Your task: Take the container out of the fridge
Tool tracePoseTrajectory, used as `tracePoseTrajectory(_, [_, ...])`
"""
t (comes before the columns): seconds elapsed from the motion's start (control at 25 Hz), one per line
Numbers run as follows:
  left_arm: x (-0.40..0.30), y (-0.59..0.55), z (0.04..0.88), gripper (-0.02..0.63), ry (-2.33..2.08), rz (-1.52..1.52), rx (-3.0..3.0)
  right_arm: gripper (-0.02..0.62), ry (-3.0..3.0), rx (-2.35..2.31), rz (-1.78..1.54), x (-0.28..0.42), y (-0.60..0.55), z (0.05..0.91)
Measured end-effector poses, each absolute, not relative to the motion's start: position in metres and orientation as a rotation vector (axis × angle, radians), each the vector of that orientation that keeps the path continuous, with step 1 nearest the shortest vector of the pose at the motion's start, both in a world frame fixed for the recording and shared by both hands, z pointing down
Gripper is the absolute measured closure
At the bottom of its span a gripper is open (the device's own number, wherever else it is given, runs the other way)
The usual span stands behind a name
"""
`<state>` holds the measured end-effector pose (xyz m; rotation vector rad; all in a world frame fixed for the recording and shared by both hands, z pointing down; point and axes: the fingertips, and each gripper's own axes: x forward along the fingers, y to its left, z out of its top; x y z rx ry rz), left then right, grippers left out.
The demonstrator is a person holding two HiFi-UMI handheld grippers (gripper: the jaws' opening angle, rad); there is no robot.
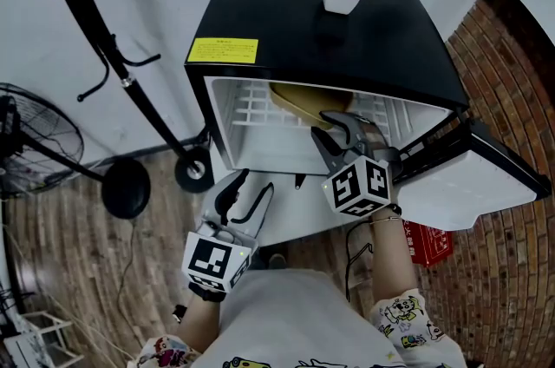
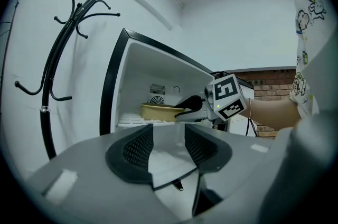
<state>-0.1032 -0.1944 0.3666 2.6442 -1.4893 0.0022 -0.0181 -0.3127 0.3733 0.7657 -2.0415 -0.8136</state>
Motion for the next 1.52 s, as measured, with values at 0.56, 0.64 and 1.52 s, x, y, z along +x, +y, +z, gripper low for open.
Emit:
tracePoseTrajectory(0.56, [-0.109,-0.192,0.365,0.431,-1.502,-0.007,2.641,0.550,-2.042,0.763,-0.822,-0.020,-0.307,0.370])
tracePoseTrajectory(0.64, [-0.110,-0.191,0.364,0.431,-1.506,-0.013,2.640,0.570,-2.028,0.759,-0.827,-0.019,-0.307,0.371])
tracePoseTrajectory(1.52, [-0.120,-0.179,0.358,0.488,-1.537,-0.023,2.643,0.575,-2.025,0.776,-0.842,-0.021,-0.290,0.363])
